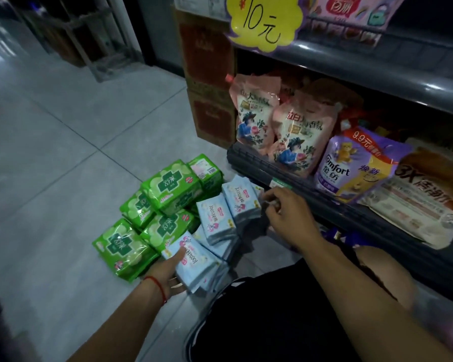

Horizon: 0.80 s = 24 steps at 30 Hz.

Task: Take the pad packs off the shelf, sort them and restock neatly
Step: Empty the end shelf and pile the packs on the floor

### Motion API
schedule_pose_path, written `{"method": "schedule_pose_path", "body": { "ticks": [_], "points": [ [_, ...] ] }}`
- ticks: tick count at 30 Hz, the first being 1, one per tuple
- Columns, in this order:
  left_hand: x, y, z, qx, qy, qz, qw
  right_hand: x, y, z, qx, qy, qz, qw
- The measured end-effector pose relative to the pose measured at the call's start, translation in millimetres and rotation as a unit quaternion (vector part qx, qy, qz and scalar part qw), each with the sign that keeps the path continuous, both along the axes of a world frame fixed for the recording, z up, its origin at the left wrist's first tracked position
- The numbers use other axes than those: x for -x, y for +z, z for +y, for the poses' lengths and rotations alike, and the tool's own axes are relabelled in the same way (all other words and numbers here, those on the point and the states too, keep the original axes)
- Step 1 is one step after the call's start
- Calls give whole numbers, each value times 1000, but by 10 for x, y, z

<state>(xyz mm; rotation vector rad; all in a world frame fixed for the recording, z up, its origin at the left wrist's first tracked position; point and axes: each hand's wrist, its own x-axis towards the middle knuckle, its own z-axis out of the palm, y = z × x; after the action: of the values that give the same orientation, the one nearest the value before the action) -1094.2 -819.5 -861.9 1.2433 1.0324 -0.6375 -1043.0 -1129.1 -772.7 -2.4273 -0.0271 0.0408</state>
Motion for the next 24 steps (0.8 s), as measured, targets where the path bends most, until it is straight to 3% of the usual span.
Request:
{"method": "schedule_pose_path", "body": {
  "ticks": [14, 18, 20, 22, 24],
  "points": [
    [-85, 79, -224, -91, -1, -69, 993, 45, -150, -70, 4, -2, 55, 998],
    [-52, 151, -223, -158, -54, -87, 982, 62, -128, -47, 6, -3, 59, 998],
    [-23, 264, -223, -270, -166, -133, 939, 69, -107, -49, 3, -5, 60, 998],
    [-4, 475, -312, -383, -281, -233, 849, 80, -84, -51, -3, -7, 53, 999],
    [-58, 781, -493, -406, -311, -340, 789, 88, -48, -46, -15, -12, 40, 999]
  ]
}}
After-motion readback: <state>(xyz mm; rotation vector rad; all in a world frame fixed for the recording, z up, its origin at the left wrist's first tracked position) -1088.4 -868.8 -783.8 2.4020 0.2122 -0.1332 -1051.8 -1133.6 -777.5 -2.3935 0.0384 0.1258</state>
